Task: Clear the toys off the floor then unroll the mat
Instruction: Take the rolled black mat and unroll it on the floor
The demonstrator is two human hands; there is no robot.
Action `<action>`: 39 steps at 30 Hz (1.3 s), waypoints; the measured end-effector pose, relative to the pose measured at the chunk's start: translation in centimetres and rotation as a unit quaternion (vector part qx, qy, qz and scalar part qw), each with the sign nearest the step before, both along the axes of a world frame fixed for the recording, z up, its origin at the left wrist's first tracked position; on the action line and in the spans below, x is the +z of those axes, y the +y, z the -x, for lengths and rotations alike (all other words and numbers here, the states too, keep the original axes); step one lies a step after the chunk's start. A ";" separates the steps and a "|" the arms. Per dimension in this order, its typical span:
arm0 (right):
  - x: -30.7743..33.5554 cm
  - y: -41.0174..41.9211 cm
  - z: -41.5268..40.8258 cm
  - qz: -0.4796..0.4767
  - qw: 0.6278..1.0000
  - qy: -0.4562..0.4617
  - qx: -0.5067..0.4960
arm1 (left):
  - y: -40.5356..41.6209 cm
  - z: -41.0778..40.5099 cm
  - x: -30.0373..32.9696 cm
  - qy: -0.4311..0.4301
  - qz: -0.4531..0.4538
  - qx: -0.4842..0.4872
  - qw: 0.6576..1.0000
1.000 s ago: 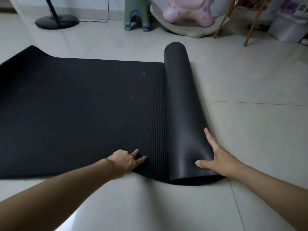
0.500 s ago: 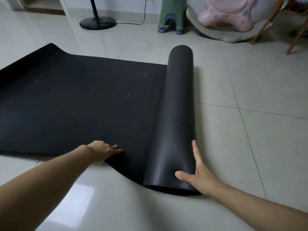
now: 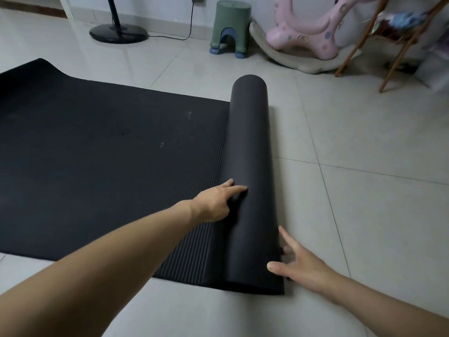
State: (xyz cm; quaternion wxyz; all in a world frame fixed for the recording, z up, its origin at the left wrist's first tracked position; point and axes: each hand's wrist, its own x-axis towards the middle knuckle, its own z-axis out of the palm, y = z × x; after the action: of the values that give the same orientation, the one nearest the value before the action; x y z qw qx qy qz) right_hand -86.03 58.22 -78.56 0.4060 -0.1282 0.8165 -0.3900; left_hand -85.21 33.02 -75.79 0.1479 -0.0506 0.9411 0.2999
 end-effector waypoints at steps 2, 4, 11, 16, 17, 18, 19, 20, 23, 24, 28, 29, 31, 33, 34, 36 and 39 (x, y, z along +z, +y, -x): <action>1.2 1.8 0.1 -0.055 0.992 0.116 0.018 | 1.4 0.6 0.3 0.022 0.003 -0.033 0.999; 2.4 2.7 -0.2 -0.089 0.938 0.323 0.086 | 2.8 1.5 0.6 0.036 0.002 -0.068 0.997; 4.0 1.6 -1.9 -0.049 0.759 0.554 0.340 | 7.7 5.3 1.6 0.054 -0.024 -0.102 0.993; 4.0 3.5 0.1 -0.130 0.739 0.553 0.361 | 10.1 6.1 0.6 0.114 -0.081 -0.067 0.988; 3.8 4.4 0.6 -0.146 0.746 0.550 0.345 | 9.9 5.9 0.0 0.125 -0.064 -0.056 0.988; 3.7 5.5 1.2 -0.171 0.755 0.540 0.330 | 9.5 5.7 -0.5 0.123 -0.042 -0.053 0.990; 3.5 6.7 1.7 -0.198 0.769 0.519 0.317 | 9.0 5.4 -1.0 0.110 -0.019 -0.061 0.992; 3.3 7.9 2.3 -0.218 0.788 0.488 0.304 | 8.5 4.9 -1.5 0.090 0.003 -0.076 0.993; 2.4 11.7 3.8 -0.225 0.851 0.414 0.233 | 9.1 4.3 -2.7 0.033 0.019 -0.138 0.990; 2.2 12.7 4.1 -0.217 0.867 0.401 0.200 | 10.0 4.5 -3.0 0.022 0.009 -0.154 0.988; 2.2 14.8 4.8 -0.218 0.912 0.339 0.079 | 13.9 5.6 -3.3 0.023 -0.037 -0.157 0.987; 2.3 15.1 5.0 -0.226 0.912 0.339 0.051 | 15.0 6.0 -3.3 0.030 -0.043 -0.160 0.986; 2.7 15.3 5.7 -0.237 0.900 0.366 -0.004 | 16.8 6.8 -3.1 0.042 -0.050 -0.165 0.984; 3.1 14.9 6.2 -0.221 0.897 0.381 -0.049 | 17.9 7.4 -2.8 0.048 -0.061 -0.162 0.984; 3.1 14.8 6.2 -0.214 0.904 0.367 -0.059 | 18.3 7.6 -2.7 0.047 -0.069 -0.164 0.983; 2.8 14.0 5.9 -0.210 0.930 0.297 -0.058 | 18.5 7.5 -2.7 0.045 -0.083 -0.173 0.980; 2.0 12.5 5.5 -0.205 0.960 0.177 -0.073 | 17.9 5.6 -4.0 0.053 -0.059 -0.191 0.978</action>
State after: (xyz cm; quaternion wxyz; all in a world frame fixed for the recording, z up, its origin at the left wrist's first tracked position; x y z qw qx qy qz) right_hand -91.54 70.67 -76.59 0.2435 -0.0493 0.9448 -0.2137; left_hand -90.80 50.95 -79.75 0.1554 0.1551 0.9205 0.3233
